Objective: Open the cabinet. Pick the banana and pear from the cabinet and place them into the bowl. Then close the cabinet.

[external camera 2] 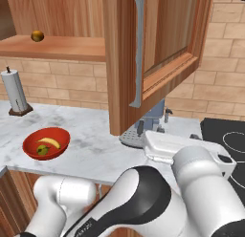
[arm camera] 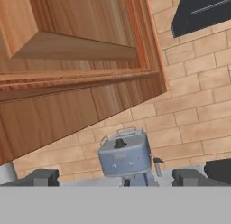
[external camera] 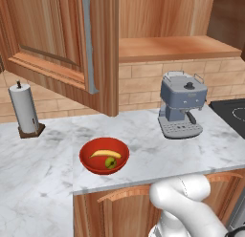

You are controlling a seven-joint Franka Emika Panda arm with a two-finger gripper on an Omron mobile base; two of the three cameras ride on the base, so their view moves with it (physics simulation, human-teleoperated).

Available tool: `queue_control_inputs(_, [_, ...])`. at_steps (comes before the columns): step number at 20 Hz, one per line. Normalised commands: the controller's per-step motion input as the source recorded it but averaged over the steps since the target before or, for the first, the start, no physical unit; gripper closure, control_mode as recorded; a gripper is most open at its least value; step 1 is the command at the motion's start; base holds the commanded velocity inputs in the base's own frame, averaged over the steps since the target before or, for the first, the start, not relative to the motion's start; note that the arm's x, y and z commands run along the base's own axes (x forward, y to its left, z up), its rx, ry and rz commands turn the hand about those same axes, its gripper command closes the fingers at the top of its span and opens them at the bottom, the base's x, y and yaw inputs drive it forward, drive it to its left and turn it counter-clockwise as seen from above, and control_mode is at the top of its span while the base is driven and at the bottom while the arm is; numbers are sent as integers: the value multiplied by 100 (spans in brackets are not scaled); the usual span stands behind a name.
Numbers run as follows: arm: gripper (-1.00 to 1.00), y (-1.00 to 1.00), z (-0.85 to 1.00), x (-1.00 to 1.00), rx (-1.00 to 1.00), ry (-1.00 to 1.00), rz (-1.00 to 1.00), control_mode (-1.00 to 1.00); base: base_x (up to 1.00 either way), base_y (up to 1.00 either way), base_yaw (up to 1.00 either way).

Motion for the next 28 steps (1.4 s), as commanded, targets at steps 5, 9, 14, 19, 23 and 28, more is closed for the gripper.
queue_control_inputs(5, [-100,-5,0,52,4,-8,0,-100,0,0,0])
queue_control_inputs(9, [-100,-6,0,61,5,-3,2,-100,0,0,0])
queue_control_inputs(14, [-100,-9,-2,64,5,-1,4,-100,0,0,0])
queue_control_inputs(19, [-100,0,-6,47,3,-1,6,-100,0,0,0])
queue_control_inputs(23, [-100,0,0,5,0,-11,9,-100,0,0,0])
queue_control_inputs(28, [-100,1,2,0,0,-23,15,-100,0,0,0])
